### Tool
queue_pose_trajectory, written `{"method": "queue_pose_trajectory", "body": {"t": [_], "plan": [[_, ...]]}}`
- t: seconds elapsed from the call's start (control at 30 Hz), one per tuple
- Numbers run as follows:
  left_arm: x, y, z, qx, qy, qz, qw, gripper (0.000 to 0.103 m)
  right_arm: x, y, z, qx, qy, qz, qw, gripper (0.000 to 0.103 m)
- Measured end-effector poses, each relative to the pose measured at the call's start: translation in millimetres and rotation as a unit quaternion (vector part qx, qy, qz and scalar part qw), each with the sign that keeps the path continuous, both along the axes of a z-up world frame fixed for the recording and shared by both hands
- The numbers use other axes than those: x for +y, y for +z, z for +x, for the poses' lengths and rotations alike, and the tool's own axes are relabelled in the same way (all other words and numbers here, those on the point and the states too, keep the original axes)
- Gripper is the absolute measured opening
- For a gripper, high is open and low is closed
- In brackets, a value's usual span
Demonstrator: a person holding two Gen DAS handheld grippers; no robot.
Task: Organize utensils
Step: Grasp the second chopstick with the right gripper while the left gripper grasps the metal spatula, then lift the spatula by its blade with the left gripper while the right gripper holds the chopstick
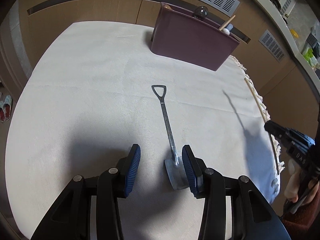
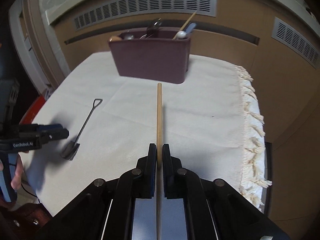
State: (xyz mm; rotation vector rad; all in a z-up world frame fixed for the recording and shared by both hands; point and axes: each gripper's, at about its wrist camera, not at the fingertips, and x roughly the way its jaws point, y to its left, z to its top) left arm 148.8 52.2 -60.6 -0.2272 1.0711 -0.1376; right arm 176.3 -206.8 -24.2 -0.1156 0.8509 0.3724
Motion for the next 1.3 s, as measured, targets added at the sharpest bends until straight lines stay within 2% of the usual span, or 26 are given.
{"method": "queue_pose_trajectory", "body": {"t": [0.3, 0.4, 0.47, 0.57, 0.73, 1.0, 1.07, 1.1, 1.13, 1.23, 1.3], "plan": [[-20.4, -8.5, -4.2, 0.023, -0.033, 0.006, 0.9992, 0.044, -10.3, 6.3, -6.1, -0.003, -0.007, 0.019, 1.000, 0.005], [-37.6, -4.5, -25.7, -0.007, -0.048, 0.044, 0.9979, 0.044, -12.9, 5.5, -10.4, -0.005, -0.009, 0.023, 1.000, 0.005], [-50.7, -4.7, -45.1, -0.049, -0.038, 0.090, 0.9940, 0.044, -15.6, 6.1, -12.6, -0.005, -0.011, 0.027, 1.000, 0.005], [-59.5, -11.1, -54.1, -0.073, -0.015, 0.133, 0.9883, 0.045, -17.3, 5.9, -14.5, -0.009, -0.013, 0.029, 0.999, 0.005], [-62.8, -13.6, -43.6, -0.076, 0.001, 0.141, 0.9870, 0.046, -12.8, 5.9, -16.8, -0.011, -0.002, 0.027, 1.000, 0.005], [-59.2, -16.8, -35.6, -0.069, 0.007, 0.129, 0.9893, 0.045, -12.3, 6.9, -18.8, -0.023, -0.007, 0.019, 1.000, 0.005], [-59.1, -16.1, -37.5, -0.072, 0.000, 0.130, 0.9889, 0.043, -13.3, 6.8, -18.1, -0.022, -0.009, 0.024, 0.999, 0.005], [-58.8, -15.4, -37.6, -0.075, -0.005, 0.128, 0.9889, 0.036, -13.8, 6.9, -17.6, -0.022, -0.009, 0.027, 0.999, 0.005], [-57.6, -14.0, -38.8, -0.077, -0.009, 0.126, 0.9890, 0.034, -14.9, 7.0, -17.1, -0.021, -0.009, 0.032, 0.999, 0.005], [-51.1, 3.4, -43.8, -0.108, -0.012, 0.118, 0.9871, 0.034, -17.6, 6.6, -16.6, -0.017, -0.007, 0.048, 0.999, 0.005], [-49.0, 23.3, -47.4, -0.139, -0.018, 0.127, 0.9819, 0.034, -18.9, 4.1, -15.3, -0.007, -0.004, 0.060, 0.998, 0.005]]}}
